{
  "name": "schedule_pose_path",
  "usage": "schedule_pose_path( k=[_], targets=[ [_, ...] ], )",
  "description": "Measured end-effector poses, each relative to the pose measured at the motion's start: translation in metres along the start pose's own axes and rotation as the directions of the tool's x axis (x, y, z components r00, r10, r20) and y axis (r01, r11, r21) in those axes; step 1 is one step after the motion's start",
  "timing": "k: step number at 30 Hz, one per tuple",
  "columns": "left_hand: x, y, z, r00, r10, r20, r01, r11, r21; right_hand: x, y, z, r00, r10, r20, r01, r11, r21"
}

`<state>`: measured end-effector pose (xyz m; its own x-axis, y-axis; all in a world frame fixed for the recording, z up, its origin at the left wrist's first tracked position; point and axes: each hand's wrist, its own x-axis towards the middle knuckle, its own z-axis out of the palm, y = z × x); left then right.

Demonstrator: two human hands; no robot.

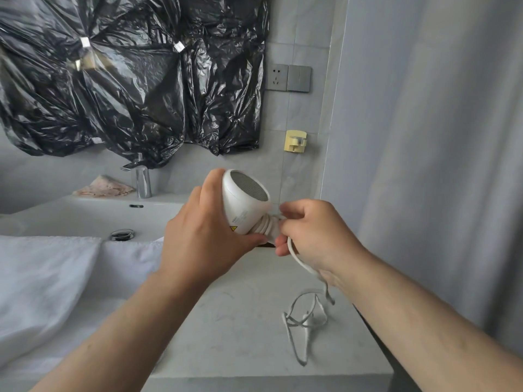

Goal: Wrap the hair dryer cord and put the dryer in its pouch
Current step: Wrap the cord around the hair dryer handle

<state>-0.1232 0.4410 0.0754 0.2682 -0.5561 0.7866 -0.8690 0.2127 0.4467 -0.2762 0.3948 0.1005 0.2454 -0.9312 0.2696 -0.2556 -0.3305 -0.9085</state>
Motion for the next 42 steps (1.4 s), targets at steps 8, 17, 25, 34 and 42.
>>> schedule_pose_path(
  k=[8, 17, 25, 34, 42],
  targets=[
    [-0.004, -0.003, 0.001, 0.996, -0.006, -0.085, 0.003, 0.999, -0.034, -0.013, 0.002, 0.007, 1.0, -0.002, -0.026, 0.007, 0.981, 0.195],
    [-0.002, 0.002, 0.008, 0.992, -0.062, -0.112, 0.04, 0.981, -0.191, -0.016, 0.01, 0.011, 0.99, -0.142, 0.005, 0.136, 0.956, 0.261],
    [-0.006, 0.0, 0.023, 0.962, -0.257, -0.09, 0.183, 0.855, -0.485, -0.022, 0.021, 0.023, 0.961, -0.234, -0.147, 0.266, 0.927, 0.262],
    [0.001, -0.003, 0.024, 0.948, -0.317, -0.026, 0.232, 0.745, -0.625, -0.02, 0.021, 0.005, 0.954, -0.284, -0.093, 0.299, 0.91, 0.286],
    [0.005, -0.005, 0.029, 0.901, -0.418, 0.118, 0.359, 0.562, -0.745, -0.018, 0.027, 0.002, 0.953, -0.302, 0.035, 0.276, 0.908, 0.315]
  ],
)
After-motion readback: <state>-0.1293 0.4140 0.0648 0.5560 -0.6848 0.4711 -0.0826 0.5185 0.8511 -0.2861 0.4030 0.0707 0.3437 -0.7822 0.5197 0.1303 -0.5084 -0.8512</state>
